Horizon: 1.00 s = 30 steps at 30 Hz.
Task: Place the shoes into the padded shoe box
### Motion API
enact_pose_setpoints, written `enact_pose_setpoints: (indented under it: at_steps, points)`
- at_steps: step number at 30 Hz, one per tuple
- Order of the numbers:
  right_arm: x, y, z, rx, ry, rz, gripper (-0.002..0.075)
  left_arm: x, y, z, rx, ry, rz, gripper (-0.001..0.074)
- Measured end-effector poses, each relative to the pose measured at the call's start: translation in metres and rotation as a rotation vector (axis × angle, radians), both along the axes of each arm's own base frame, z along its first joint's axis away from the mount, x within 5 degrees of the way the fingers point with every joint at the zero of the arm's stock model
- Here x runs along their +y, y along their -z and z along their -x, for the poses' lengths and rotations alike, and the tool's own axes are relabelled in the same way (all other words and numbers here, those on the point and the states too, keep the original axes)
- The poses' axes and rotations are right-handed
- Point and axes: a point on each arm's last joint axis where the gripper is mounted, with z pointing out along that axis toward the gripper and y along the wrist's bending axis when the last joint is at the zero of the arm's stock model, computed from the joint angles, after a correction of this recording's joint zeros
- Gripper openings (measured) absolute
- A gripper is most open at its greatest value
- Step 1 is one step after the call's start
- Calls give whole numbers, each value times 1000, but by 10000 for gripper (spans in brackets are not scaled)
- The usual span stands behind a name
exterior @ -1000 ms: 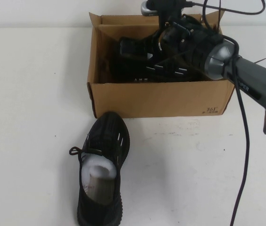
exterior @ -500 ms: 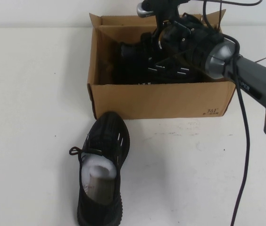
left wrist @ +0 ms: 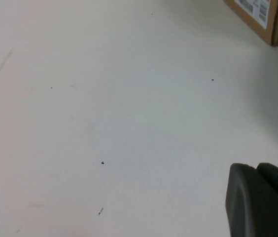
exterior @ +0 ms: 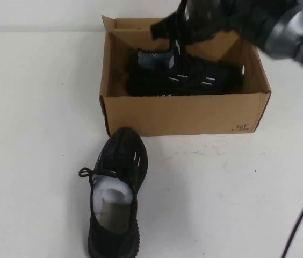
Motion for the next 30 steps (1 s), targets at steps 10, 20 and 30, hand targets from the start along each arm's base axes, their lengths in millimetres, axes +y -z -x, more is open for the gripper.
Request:
enact_pose_setpoints:
  at_steps: [10,20,30]
  points:
    - [-33,-62,84,54,-73,99,-6,0,0,0,0,0,0,-4]
    - [-63,-81,145,24,-170,113,-6,0,0,0,0,0,0,-4]
    - [-65,-84,150,-8,-289,228,-6,0,0,0,0,0,0,-4]
